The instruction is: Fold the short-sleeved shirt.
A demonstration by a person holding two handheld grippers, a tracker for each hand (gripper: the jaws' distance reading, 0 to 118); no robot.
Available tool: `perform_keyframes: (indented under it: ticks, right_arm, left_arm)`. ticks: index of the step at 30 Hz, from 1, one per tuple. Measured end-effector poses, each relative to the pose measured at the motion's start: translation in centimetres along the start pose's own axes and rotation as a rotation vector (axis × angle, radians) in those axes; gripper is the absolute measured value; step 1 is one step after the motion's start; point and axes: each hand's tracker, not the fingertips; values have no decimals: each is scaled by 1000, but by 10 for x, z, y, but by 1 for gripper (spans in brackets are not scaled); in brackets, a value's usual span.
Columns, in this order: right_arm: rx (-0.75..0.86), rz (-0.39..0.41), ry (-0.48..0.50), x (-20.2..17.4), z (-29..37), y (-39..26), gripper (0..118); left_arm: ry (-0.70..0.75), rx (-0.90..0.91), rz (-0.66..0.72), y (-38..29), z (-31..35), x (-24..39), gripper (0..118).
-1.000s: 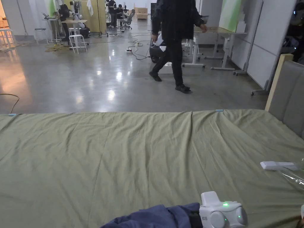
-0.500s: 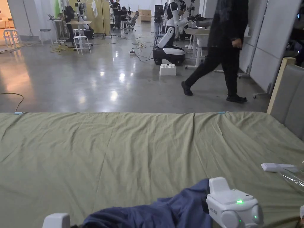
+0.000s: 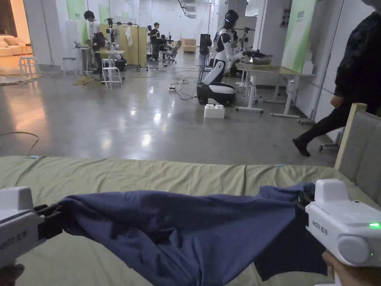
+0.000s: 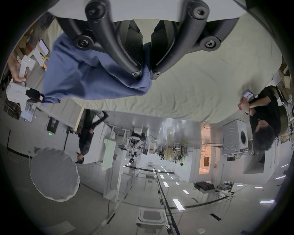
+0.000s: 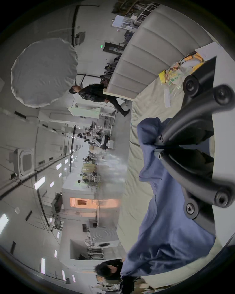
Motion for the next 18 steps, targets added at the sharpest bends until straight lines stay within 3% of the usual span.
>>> perform_keyframes:
  ticks: [8, 11, 18]
  right_arm:
    - [75, 12, -4, -3, 26, 49, 4]
    - [101, 51, -12, -11, 29, 63, 4]
    - [56, 82, 0, -31, -1, 68, 4]
  left_arm:
    - [1, 61, 36, 46, 22, -5, 7]
    - [4, 65, 35, 51, 21, 0, 7]
    - [52, 28, -7, 59, -12, 2, 7]
